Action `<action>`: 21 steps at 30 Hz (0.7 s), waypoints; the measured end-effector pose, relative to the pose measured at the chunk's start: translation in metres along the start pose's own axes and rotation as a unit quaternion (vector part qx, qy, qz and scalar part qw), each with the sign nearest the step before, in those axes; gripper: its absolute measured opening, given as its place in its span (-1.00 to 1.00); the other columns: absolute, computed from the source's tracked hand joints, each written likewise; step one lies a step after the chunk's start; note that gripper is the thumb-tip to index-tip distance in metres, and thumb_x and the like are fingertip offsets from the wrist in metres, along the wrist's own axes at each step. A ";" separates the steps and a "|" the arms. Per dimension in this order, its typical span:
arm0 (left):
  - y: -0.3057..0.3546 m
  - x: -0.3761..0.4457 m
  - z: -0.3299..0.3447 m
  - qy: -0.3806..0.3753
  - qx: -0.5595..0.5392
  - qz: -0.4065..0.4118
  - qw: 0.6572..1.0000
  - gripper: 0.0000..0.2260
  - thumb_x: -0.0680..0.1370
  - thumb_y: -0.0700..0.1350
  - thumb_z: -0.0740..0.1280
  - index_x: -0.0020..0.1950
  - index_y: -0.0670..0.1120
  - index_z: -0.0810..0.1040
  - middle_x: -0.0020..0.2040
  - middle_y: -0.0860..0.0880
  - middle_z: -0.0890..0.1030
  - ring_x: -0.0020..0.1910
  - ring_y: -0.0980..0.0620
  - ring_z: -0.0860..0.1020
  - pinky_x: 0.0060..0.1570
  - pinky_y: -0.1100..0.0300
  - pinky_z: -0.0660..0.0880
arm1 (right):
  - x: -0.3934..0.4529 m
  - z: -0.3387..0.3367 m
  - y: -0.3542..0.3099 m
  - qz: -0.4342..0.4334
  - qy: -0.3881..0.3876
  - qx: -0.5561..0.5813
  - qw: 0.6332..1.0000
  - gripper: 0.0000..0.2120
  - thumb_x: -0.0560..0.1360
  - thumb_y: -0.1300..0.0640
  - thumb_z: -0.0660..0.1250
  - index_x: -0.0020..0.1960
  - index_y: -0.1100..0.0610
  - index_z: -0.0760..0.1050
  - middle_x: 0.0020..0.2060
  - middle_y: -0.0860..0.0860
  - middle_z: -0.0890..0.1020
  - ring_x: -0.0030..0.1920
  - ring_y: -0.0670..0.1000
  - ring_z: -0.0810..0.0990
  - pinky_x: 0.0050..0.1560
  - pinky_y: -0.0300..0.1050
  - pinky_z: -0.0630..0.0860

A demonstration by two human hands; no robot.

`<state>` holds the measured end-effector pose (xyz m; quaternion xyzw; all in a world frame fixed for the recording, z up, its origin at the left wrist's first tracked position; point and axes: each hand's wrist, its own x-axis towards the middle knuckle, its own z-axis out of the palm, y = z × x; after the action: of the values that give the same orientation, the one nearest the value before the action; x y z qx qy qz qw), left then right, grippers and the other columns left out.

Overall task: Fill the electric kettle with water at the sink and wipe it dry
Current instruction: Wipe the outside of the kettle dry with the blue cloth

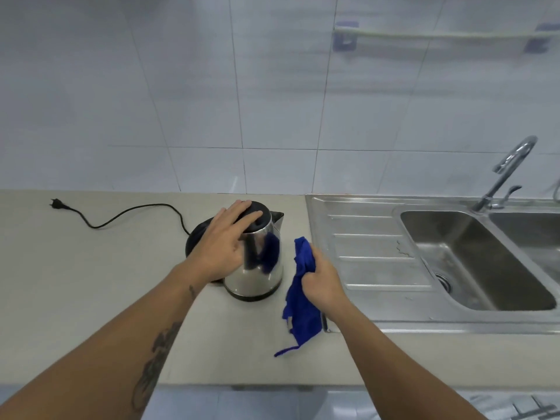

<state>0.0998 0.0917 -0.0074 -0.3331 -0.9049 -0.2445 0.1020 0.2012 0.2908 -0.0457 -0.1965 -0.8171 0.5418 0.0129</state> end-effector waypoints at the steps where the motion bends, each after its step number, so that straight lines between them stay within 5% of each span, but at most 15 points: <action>1: 0.002 0.000 0.000 -0.002 0.001 -0.004 1.000 -0.34 0.44 -0.43 0.13 0.52 -0.06 0.32 0.59 -0.02 0.18 0.59 0.00 0.02 0.55 0.08 -0.14 | 0.003 -0.011 0.002 0.002 0.009 -0.029 1.000 -0.48 0.47 0.47 0.10 0.27 -0.01 0.41 0.06 0.08 0.60 -0.04 0.04 0.56 -0.18 -0.16 0.51; 4: 0.015 -0.003 0.007 0.029 -0.003 -0.027 0.999 -0.36 0.43 -0.43 0.14 0.50 -0.09 0.35 0.58 -0.05 0.19 0.60 -0.03 0.00 0.54 0.05 -0.17 | 0.013 -0.039 0.008 0.000 0.036 -0.186 0.982 -0.55 0.47 0.38 0.20 0.34 0.16 0.34 0.14 0.18 0.53 -0.02 0.14 0.53 -0.13 -0.05 0.45; 7: 0.036 -0.012 0.025 0.068 -0.019 -0.062 0.996 -0.40 0.44 -0.39 0.17 0.48 -0.08 0.38 0.59 -0.05 0.16 0.60 -0.03 -0.07 0.56 -0.05 -0.11 | 0.024 -0.050 0.024 0.042 0.026 -0.334 0.941 -0.36 0.54 0.28 0.27 0.56 0.21 0.11 0.35 0.23 0.39 0.21 0.23 0.53 0.11 0.03 0.52; 12: 0.063 -0.030 0.047 0.127 -0.080 -0.111 0.982 -0.42 0.44 -0.42 0.18 0.42 -0.05 0.45 0.59 0.02 0.18 0.60 0.03 -0.04 0.53 -0.11 0.08 | 0.027 -0.042 0.074 0.094 -0.084 -0.380 0.916 -0.28 0.60 0.11 0.21 0.63 0.22 -0.08 0.56 0.26 0.16 0.49 0.33 0.28 0.45 0.20 0.33; 14: 0.067 -0.036 0.050 0.144 -0.110 -0.127 0.975 -0.45 0.44 -0.43 0.18 0.38 -0.06 0.48 0.57 0.04 0.20 0.58 0.08 0.03 0.51 -0.01 0.17 | 0.017 -0.036 0.091 0.097 -0.103 -0.419 0.897 -0.25 0.62 -0.02 0.15 0.66 0.12 -0.17 0.64 0.18 -0.04 0.60 0.30 0.04 0.55 0.34 0.05; 16: 0.070 -0.040 0.049 0.161 -0.124 -0.143 0.969 -0.47 0.44 -0.43 0.18 0.35 -0.06 0.51 0.55 0.07 0.23 0.54 0.15 0.13 0.43 0.30 0.19 | 0.010 -0.032 0.102 0.093 -0.115 -0.447 0.882 -0.20 0.61 -0.15 0.11 0.66 0.02 -0.28 0.66 0.06 -0.19 0.64 0.23 -0.16 0.53 0.44 -0.14; 18: 0.073 -0.044 0.045 0.168 -0.134 -0.160 0.964 -0.47 0.45 -0.43 0.18 0.33 -0.04 0.52 0.53 0.09 0.27 0.44 0.28 0.20 0.24 0.60 0.14 | 0.007 -0.033 0.106 0.094 -0.127 -0.449 0.879 -0.17 0.59 -0.21 0.10 0.65 -0.03 -0.33 0.65 0.01 -0.25 0.64 0.21 -0.24 0.51 0.48 -0.19; 21: 0.074 -0.046 0.038 0.163 -0.157 -0.178 0.958 -0.47 0.48 -0.42 0.17 0.35 0.00 0.51 0.49 0.12 0.32 0.38 0.28 0.26 0.15 0.68 0.12 | 0.009 -0.038 0.096 0.103 -0.137 -0.448 0.878 -0.20 0.60 -0.19 0.07 0.65 -0.01 -0.30 0.66 0.01 -0.24 0.64 0.21 -0.24 0.51 0.48 -0.20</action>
<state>0.1823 0.1340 -0.0281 -0.1343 -0.8706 -0.4491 0.1496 0.2313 0.3595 -0.1176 -0.1885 -0.9412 0.1376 -0.2443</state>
